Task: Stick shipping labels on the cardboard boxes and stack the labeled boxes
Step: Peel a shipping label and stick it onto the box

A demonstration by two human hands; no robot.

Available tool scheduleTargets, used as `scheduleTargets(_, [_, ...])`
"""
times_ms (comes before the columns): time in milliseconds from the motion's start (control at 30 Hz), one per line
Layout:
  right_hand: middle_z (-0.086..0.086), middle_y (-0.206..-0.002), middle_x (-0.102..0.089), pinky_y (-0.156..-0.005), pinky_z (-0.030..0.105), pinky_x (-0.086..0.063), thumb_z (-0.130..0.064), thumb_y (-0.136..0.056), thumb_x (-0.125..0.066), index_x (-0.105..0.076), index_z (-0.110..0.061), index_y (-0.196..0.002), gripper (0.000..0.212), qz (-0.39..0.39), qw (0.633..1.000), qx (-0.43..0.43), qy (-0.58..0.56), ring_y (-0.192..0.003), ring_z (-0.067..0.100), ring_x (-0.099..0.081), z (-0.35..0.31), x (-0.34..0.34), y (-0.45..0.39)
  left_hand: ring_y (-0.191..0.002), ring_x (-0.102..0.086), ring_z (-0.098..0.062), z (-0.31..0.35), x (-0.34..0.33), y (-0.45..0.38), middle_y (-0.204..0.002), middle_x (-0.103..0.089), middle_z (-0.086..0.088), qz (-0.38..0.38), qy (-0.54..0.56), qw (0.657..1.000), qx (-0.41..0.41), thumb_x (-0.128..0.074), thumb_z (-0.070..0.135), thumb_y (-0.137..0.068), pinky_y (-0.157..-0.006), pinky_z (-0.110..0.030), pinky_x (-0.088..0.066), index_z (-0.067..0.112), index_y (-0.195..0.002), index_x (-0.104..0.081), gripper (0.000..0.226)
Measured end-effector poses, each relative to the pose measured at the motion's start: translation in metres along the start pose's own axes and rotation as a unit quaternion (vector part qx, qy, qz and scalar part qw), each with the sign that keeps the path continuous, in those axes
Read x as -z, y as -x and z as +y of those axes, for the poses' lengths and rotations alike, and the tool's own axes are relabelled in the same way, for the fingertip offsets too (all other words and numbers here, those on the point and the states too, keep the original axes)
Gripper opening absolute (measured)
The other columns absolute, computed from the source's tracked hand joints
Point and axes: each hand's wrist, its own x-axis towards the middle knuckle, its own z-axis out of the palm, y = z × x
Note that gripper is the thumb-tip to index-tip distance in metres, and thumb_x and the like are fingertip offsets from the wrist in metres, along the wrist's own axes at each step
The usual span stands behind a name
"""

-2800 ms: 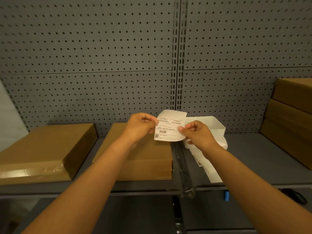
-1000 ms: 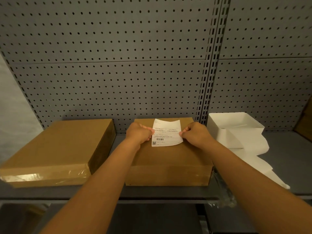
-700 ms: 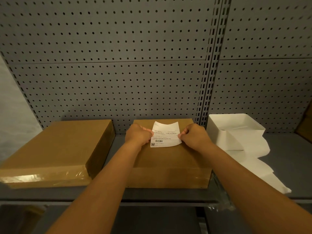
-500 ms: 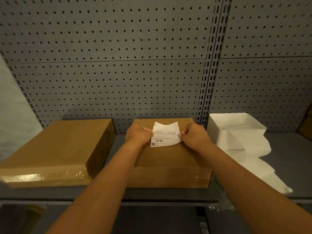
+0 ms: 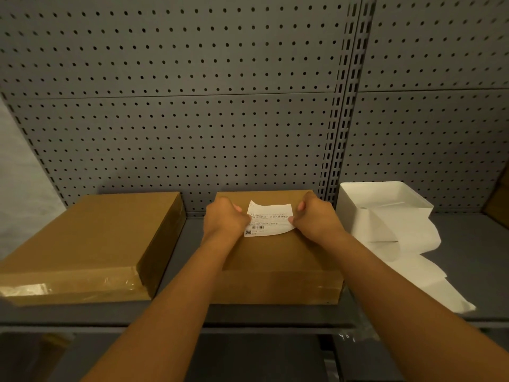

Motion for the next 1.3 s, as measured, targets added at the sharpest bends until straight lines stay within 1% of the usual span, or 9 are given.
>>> scheduleTargets(167, [0.010,-0.103,-0.062,-0.075,0.026,-0.045,-0.014,-0.088,-0.063,-0.055,-0.008,-0.092,0.010,-0.022,0.999,0.000,-0.045,-0.098,0.025,-0.059,0.004,0.005,-0.004,-0.081,-0.068,-0.025,0.001,0.007,-0.005,-0.090,-0.068,-0.012,-0.003,-0.013,1.000,0.000,-0.076,0.017,-0.077,-0.074,-0.035,-0.056,0.014,-0.070,-0.047,0.030])
scheduleTargets(333, [0.010,-0.097,-0.066,-0.079,0.034,-0.052,-0.013,-0.096,-0.045,-0.065,-0.003,-0.096,0.023,0.017,0.995,0.093,-0.017,-0.091,0.025,-0.062,-0.004,0.006,0.002,-0.093,-0.066,-0.024,0.008,-0.001,0.004,-0.108,-0.069,-0.009,-0.028,-0.058,0.985,-0.163,-0.047,0.011,-0.094,-0.078,-0.032,-0.055,0.008,-0.103,-0.070,0.025])
scheduleTargets(467, [0.011,-0.117,-0.063,-0.091,0.038,-0.046,-0.021,-0.101,-0.037,-0.061,-0.008,-0.118,0.032,-0.080,0.975,0.204,0.038,-0.107,0.027,-0.057,-0.014,-0.010,0.013,-0.109,-0.059,-0.026,0.006,-0.011,0.006,-0.118,-0.064,-0.007,-0.116,-0.103,0.951,-0.266,-0.044,0.010,-0.095,-0.090,-0.035,-0.049,0.013,-0.117,-0.064,0.029])
scheduleTargets(567, [0.012,-0.126,-0.058,-0.096,0.038,-0.044,-0.027,-0.101,-0.034,-0.056,-0.009,-0.123,0.035,-0.095,0.971,0.191,0.106,-0.113,0.027,-0.054,-0.006,-0.013,0.012,-0.103,-0.059,-0.026,-0.011,-0.009,-0.001,-0.118,-0.063,-0.009,-0.109,-0.166,0.948,-0.250,-0.042,0.018,-0.098,-0.088,-0.038,-0.050,0.010,-0.119,-0.061,0.030])
scheduleTargets(700, [0.010,-0.100,-0.061,-0.071,0.030,-0.041,-0.026,-0.100,-0.036,-0.052,-0.013,-0.091,0.022,-0.048,0.981,0.151,0.114,-0.086,0.024,-0.054,0.006,-0.006,0.003,-0.086,-0.057,-0.024,-0.020,0.001,-0.007,-0.094,-0.061,-0.007,-0.062,-0.182,0.947,-0.257,-0.038,0.016,-0.098,-0.068,-0.029,-0.041,0.008,-0.088,-0.055,0.022])
scheduleTargets(867, [0.011,-0.120,-0.060,-0.091,0.037,-0.045,-0.024,-0.100,-0.035,-0.056,-0.010,-0.120,0.032,-0.095,0.973,0.191,0.087,-0.107,0.028,-0.056,-0.015,-0.026,0.006,-0.113,-0.056,-0.027,-0.004,-0.013,-0.001,-0.124,-0.061,-0.009,-0.148,-0.148,0.937,-0.279,-0.038,0.015,-0.098,-0.096,-0.039,-0.045,0.009,-0.121,-0.059,0.031])
scheduleTargets(1033, [0.010,-0.096,-0.059,-0.071,0.030,-0.037,-0.024,-0.099,-0.035,-0.049,-0.014,-0.090,0.020,-0.065,0.982,0.116,0.131,-0.086,0.024,-0.053,-0.002,-0.010,-0.010,-0.085,-0.057,-0.027,-0.013,-0.005,-0.014,-0.095,-0.062,-0.011,-0.095,-0.201,0.946,-0.237,-0.037,0.015,-0.097,-0.071,-0.035,-0.045,0.010,-0.085,-0.052,0.019])
scheduleTargets(1200, [0.011,-0.124,-0.058,-0.094,0.036,-0.044,-0.023,-0.100,-0.037,-0.054,-0.010,-0.125,0.032,-0.114,0.974,0.171,0.093,-0.112,0.028,-0.054,-0.016,-0.023,-0.003,-0.107,-0.057,-0.028,0.000,-0.014,-0.004,-0.122,-0.061,-0.011,-0.156,-0.164,0.939,-0.260,-0.039,0.016,-0.097,-0.090,-0.040,-0.048,0.010,-0.121,-0.058,0.031])
scheduleTargets(1300, [0.008,-0.096,-0.058,-0.073,0.033,-0.042,-0.023,-0.099,-0.036,-0.053,-0.013,-0.097,0.019,-0.091,0.977,0.137,0.133,-0.090,0.026,-0.056,-0.004,-0.013,-0.009,-0.089,-0.058,-0.027,-0.009,-0.003,-0.013,-0.104,-0.064,-0.012,-0.104,-0.231,0.944,-0.213,-0.043,0.011,-0.092,-0.068,-0.033,-0.045,0.010,-0.089,-0.055,0.012])
